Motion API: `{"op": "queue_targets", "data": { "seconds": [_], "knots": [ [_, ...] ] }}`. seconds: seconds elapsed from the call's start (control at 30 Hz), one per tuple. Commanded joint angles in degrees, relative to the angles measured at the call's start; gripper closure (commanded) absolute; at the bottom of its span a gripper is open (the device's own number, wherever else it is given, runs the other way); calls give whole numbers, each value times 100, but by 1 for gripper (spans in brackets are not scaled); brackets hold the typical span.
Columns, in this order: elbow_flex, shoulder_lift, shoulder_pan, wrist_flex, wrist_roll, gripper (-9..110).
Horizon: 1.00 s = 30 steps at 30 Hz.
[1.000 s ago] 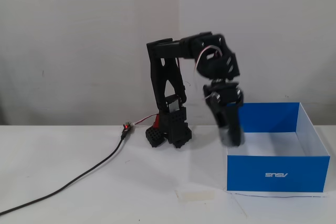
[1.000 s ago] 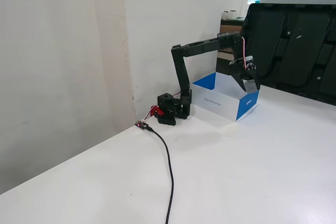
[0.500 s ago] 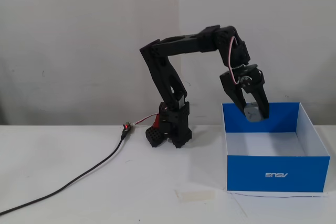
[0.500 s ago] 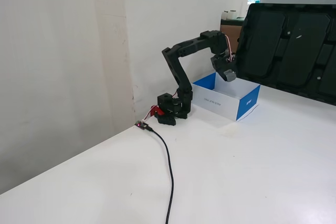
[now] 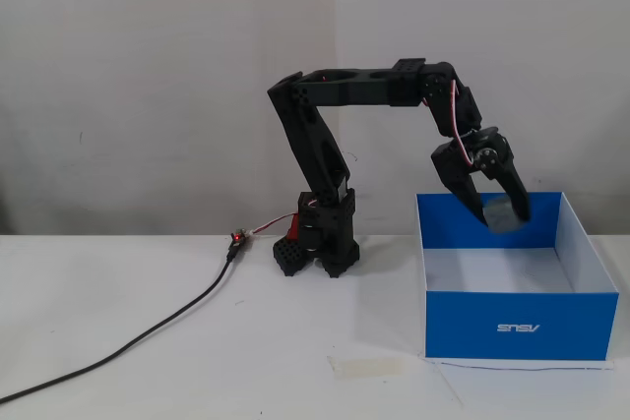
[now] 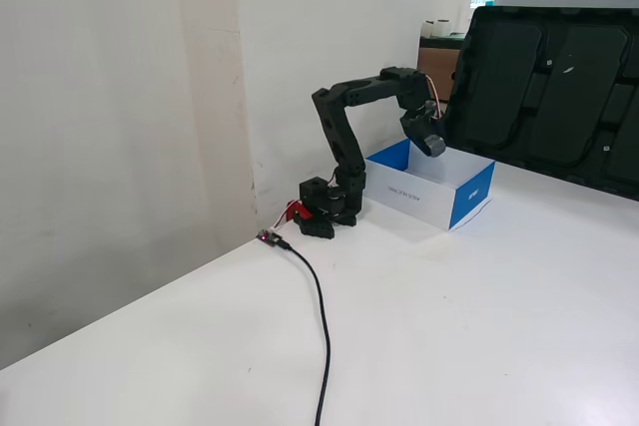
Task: Pick the gray block and keep it in the box.
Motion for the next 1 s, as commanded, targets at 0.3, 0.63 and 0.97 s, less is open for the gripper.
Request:
{"op": "queue_targets", "data": {
  "seconds": [0.3, 0.63, 0.97],
  "knots": [
    [-246, 457, 431, 211, -466, 93],
    [-211, 1591, 2786, 1046, -1521, 99],
    [615, 2347, 5748, 782, -2268, 99]
  ]
}}
